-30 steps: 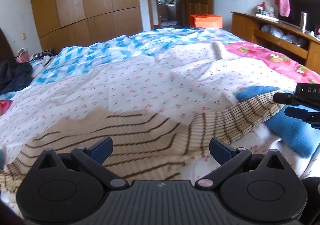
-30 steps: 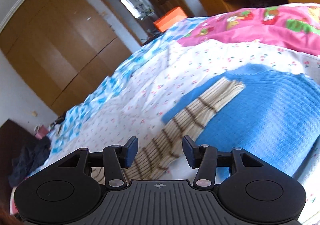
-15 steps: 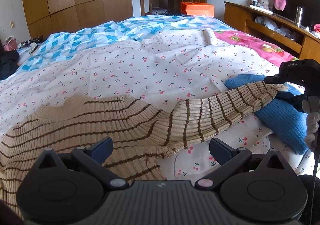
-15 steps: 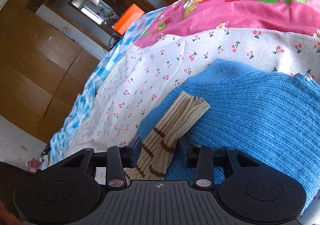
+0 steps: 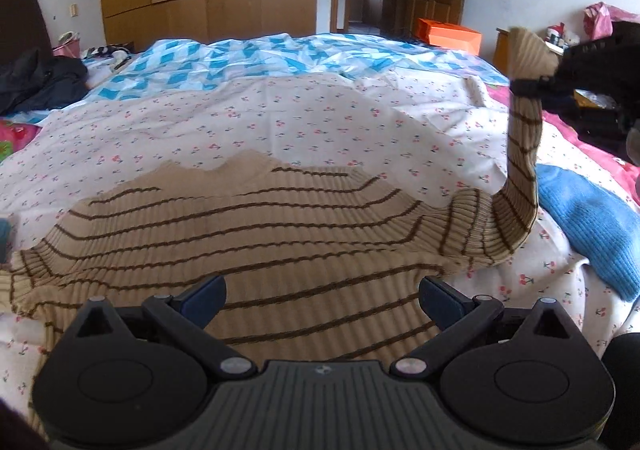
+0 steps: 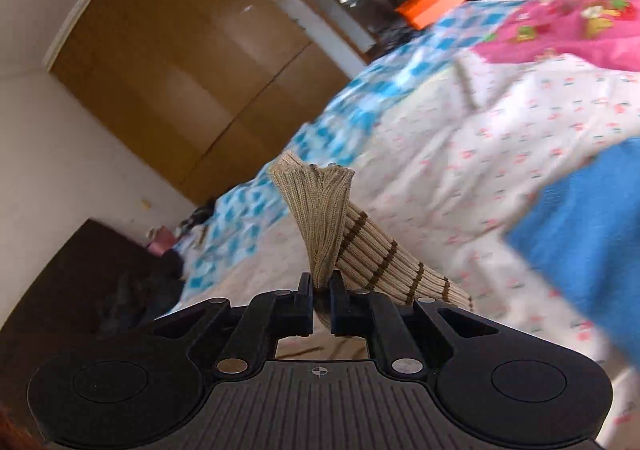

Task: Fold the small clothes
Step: 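Fold the held sleeve across the sweater body with the right gripper, release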

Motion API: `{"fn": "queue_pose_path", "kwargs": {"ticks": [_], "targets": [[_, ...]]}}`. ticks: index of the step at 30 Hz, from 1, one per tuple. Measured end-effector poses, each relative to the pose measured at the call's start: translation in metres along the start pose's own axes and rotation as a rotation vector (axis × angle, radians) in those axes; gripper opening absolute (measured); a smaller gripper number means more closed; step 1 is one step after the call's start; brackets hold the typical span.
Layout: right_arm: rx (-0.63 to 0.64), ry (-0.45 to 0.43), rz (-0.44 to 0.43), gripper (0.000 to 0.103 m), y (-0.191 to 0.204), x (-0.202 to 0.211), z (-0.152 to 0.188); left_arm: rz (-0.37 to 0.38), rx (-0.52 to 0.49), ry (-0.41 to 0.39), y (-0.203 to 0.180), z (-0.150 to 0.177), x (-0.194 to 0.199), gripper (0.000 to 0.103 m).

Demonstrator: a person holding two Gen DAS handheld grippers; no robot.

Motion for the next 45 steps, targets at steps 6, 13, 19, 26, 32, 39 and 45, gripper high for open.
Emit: {"fn": "queue_pose_path", "kwargs": {"ticks": [6, 13, 19, 26, 32, 39, 45], "targets": [[0.185, 0.152, -0.183, 0.008, 0.140, -0.029, 0.073, -0.096, 0.089, -0.073, 0.070, 0.018, 0.042, 0.103], [0.405, 0.303, -0.181, 0.008, 0.218, -0.081, 0.180, -0.159, 0.271, -0.157, 0.138, 0.043, 0.076, 0.103], [0.534, 0.495, -0.193, 0.013, 0.227, -0.107, 0.256, -0.164, 0.365, -0.192, 0.164, 0.047, 0.079, 0.103], [0.491, 0.516, -0.257, 0.027, 0.222, -0.098, 0.254, -0.148, 0.350, -0.170, 0.157, 0.048, 0.070, 0.103], [0.506, 0.364, -0.153, 0.027, 0.175, -0.077, 0.201, -0.147, 0.315, -0.147, 0.149, 0.048, 0.064, 0.103], [0.376, 0.298, 0.159, 0.025, 0.050, -0.081, 0.160, -0.136, 0.286, -0.110, 0.142, 0.049, 0.054, 0.103], [0.369, 0.294, 0.156, 0.028, 0.039, -0.085, 0.164, -0.159, 0.249, -0.084, 0.136, 0.051, 0.048, 0.103]]}}
Point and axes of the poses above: each gripper's, at about its wrist camera, not at the fingertips, and x roughly against the way its jaws point, y to its left, z to its underside, the point moved 8 cm from there along -x, roughly the way its jaws point, and after that the axes turned 15 degrees about z, right-handed, at the moved point
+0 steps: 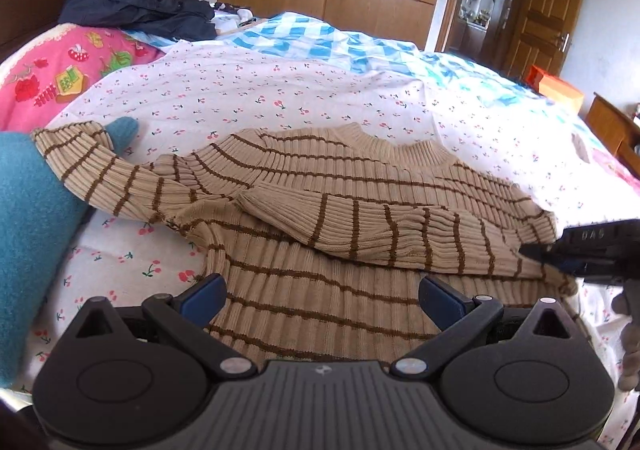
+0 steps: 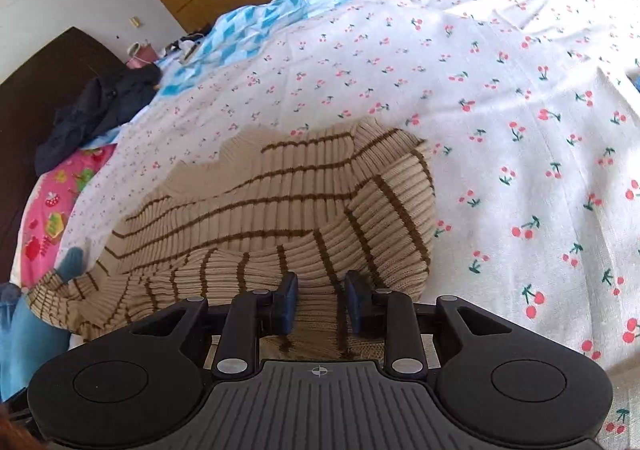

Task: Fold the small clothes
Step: 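Fold the held sleeve across the sweater body with the right gripper, release, then grasp the other sleeve cuff with the left gripper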

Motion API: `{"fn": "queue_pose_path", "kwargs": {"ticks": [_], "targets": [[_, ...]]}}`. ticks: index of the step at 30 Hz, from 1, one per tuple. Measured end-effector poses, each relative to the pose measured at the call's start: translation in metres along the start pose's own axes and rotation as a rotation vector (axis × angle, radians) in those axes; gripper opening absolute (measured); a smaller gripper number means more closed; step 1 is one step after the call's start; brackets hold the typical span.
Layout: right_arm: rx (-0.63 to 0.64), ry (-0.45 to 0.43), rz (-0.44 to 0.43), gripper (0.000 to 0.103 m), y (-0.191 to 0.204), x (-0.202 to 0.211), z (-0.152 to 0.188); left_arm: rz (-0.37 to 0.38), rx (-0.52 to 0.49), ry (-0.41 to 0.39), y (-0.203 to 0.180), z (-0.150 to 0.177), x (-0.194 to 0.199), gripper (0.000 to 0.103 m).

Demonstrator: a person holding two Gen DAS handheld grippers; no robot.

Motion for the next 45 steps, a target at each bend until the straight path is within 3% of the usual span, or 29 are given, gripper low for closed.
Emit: {"fn": "queue_pose_path", "kwargs": {"ticks": [5, 7, 9, 16, 20, 24, 25, 27, 30, 37, 40, 43, 45], "targets": [[0.091, -0.042, -0.059, 0.029, 0.029, 0.016, -0.001, -0.005, -0.007, -0.004, -0.001, 0.000, 0.000, 0.103], [0.160, -0.041, -0.101, 0.039, 0.050, 0.020, 0.003, -0.004, -0.004, -0.006, -0.001, -0.001, 0.001, 0.103], [0.262, -0.049, -0.144, 0.042, 0.077, 0.023, 0.010, -0.008, 0.001, -0.011, 0.001, -0.001, 0.003, 0.103], [0.631, -0.089, -0.265, 0.043, 0.172, 0.022, 0.042, -0.041, 0.034, -0.060, 0.016, -0.006, 0.035, 0.103], [0.744, -0.087, -0.327, 0.044, 0.207, 0.013, 0.052, -0.124, 0.015, -0.070, 0.034, -0.006, 0.053, 0.103], [0.804, -0.032, -0.334, 0.044, 0.224, -0.003, 0.060, -0.068, 0.093, -0.075, 0.048, -0.009, 0.062, 0.103], [0.823, -0.022, -0.325, 0.038, 0.227, -0.007, 0.063, -0.069, 0.099, -0.078, 0.050, -0.009, 0.064, 0.103], [0.841, -0.033, -0.289, 0.020, 0.231, -0.011, 0.064, -0.079, 0.098, -0.083, 0.052, -0.009, 0.068, 0.103], [0.781, -0.023, -0.308, 0.009, 0.236, -0.010, 0.057, -0.081, 0.095, -0.086, 0.053, -0.008, 0.071, 0.103], [0.745, -0.070, -0.385, 0.008, 0.262, 0.006, 0.051, -0.077, 0.078, -0.085, 0.049, -0.011, 0.065, 0.103], [0.769, 0.044, -0.390, 0.014, 0.266, -0.008, 0.062, -0.078, 0.067, -0.077, 0.047, -0.011, 0.062, 0.103], [0.729, 0.065, -0.389, 0.017, 0.253, -0.009, 0.062, -0.067, 0.054, -0.074, 0.046, -0.015, 0.058, 0.103], [0.630, 0.067, -0.411, 0.020, 0.236, -0.001, 0.050, -0.050, 0.035, -0.077, 0.042, -0.024, 0.051, 0.103]]}}
Point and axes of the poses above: each gripper's, at about its wrist camera, not at the fingertips, and x roughly against the way its jaws point, y to its left, z to its underside, the point moved 8 cm from there along -x, roughly the way its jaws point, and after that the axes turned 15 degrees about z, right-handed, at the moved point
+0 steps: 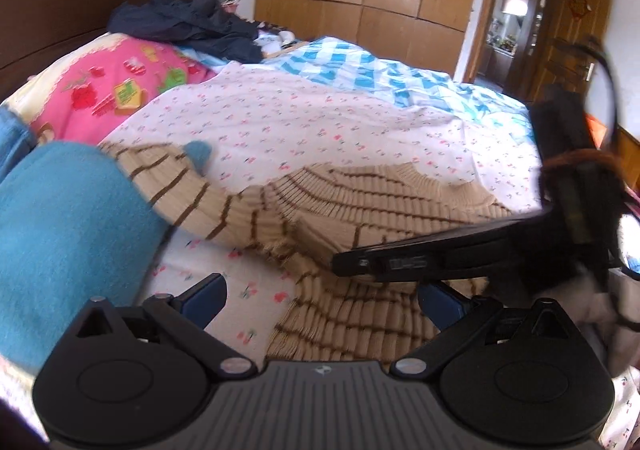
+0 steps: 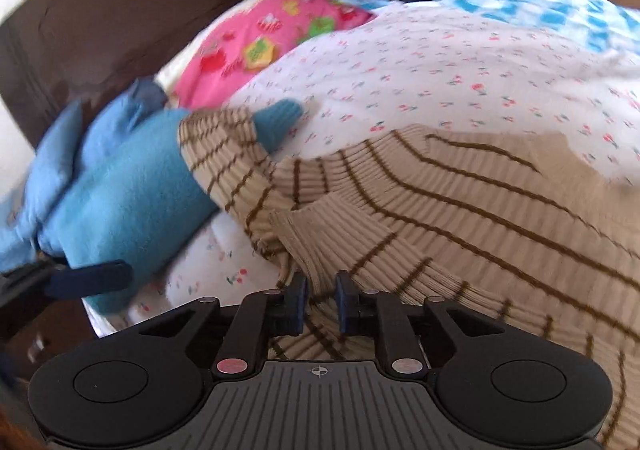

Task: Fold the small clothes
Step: 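Grasp the other sleeve cuff with the left gripper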

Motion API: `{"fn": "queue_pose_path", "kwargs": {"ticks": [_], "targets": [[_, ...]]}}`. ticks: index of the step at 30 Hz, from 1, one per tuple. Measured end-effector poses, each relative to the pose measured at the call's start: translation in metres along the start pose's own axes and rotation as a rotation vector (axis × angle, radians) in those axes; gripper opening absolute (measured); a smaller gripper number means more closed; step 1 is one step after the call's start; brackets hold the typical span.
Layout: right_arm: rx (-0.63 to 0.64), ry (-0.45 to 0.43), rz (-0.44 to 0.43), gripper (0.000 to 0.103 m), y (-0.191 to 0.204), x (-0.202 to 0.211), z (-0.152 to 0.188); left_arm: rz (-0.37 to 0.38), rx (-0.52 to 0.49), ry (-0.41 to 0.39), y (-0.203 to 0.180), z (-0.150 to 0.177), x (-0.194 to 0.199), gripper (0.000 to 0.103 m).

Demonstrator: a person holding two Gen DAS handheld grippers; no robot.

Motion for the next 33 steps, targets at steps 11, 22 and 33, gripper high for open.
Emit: {"fn": "queue_pose_path", "kwargs": {"ticks": [11, 22, 33], "targets": [[-0.385, -0.061, 0.323, 0.025, -0.170, 0.073, 0.057, -0.002, -0.048, 0.031, -0.016, -0.028, -0.084, 0.103], [-0.325, -0.122, 0.362, 0.025, -0.159, 0.082, 0.055, -0.059, 0.077, 0.121, 0.011, 0.005, -0.084, 0.103], [-0.217, -0.119, 0.217, 0.027, -0.088, 0.067, 0.040, -0.234, 0.193, -0.127, 0.129, -0.068, 0.000, 0.099]]}}
Point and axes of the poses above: each gripper's, at about its wrist camera, not at the fingertips, and x roughly against the way its jaws point, y to its left, z to its underside, the point moved 8 cm from there along -x, roughly the way its jaws point, and after that the axes turned 15 degrees about z, right-handed, at the moved point
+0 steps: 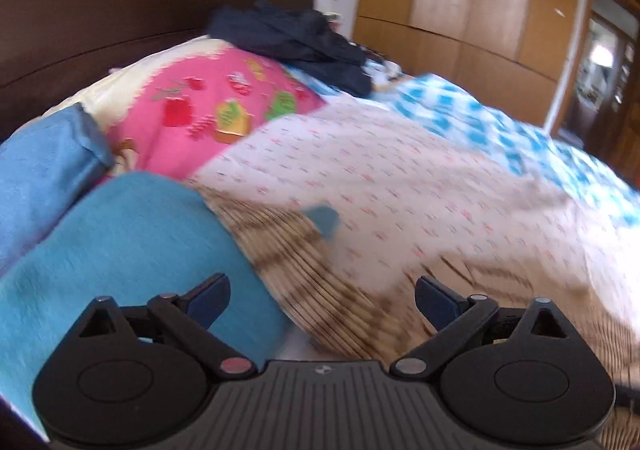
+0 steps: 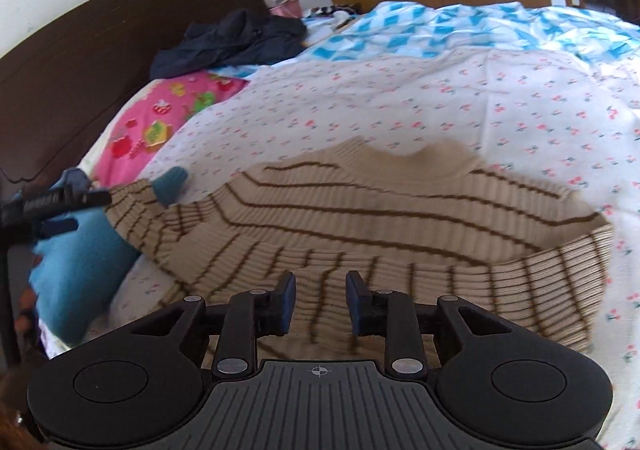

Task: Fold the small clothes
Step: 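Grasp the other sleeve cuff with the left gripper, then fold the held sleeve across the sweater body with the left gripper, release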

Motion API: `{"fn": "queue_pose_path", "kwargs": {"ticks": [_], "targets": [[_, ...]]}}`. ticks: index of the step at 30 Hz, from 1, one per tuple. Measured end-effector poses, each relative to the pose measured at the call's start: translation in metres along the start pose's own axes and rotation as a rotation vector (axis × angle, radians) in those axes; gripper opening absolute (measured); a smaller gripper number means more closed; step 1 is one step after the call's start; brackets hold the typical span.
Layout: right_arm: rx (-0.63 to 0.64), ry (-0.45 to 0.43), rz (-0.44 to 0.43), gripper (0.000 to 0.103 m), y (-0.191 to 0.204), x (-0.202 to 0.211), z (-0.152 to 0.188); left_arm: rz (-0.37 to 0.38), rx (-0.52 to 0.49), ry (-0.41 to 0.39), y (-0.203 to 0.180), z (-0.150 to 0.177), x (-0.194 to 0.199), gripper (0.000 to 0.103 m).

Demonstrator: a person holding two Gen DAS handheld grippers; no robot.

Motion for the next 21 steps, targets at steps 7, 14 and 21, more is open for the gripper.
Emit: {"fn": "queue_pose_path", "kwargs": {"ticks": [7, 14, 21], "targets": [[0.048, 0.015, -0.051, 0.027, 0.034, -0.007, 0.000, 0.093, 0.343, 0.026, 0.078, -0.034, -0.041, 0.078], [0.030, 0.034, -0.076, 0.028, 0.045, -0.018, -0.002, 0.113, 0.402, -0.006, 0.084, -0.035, -0.063, 0.078], [0.018, 0.030, -0.074, 0.028, 0.046, -0.017, -0.002, 0.098, 0.445, 0.021, 0.087, -0.034, -0.085, 0.026]]}}
Point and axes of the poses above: each gripper's, at about its wrist camera, not at the fingertips, and x roughly against the way its jaws point, y to its left, z to its underside, the point moved 8 cm from there along -x, roughly the way its jaws point, and after that the axes turned 15 degrees about z, right-handed, at the moved point
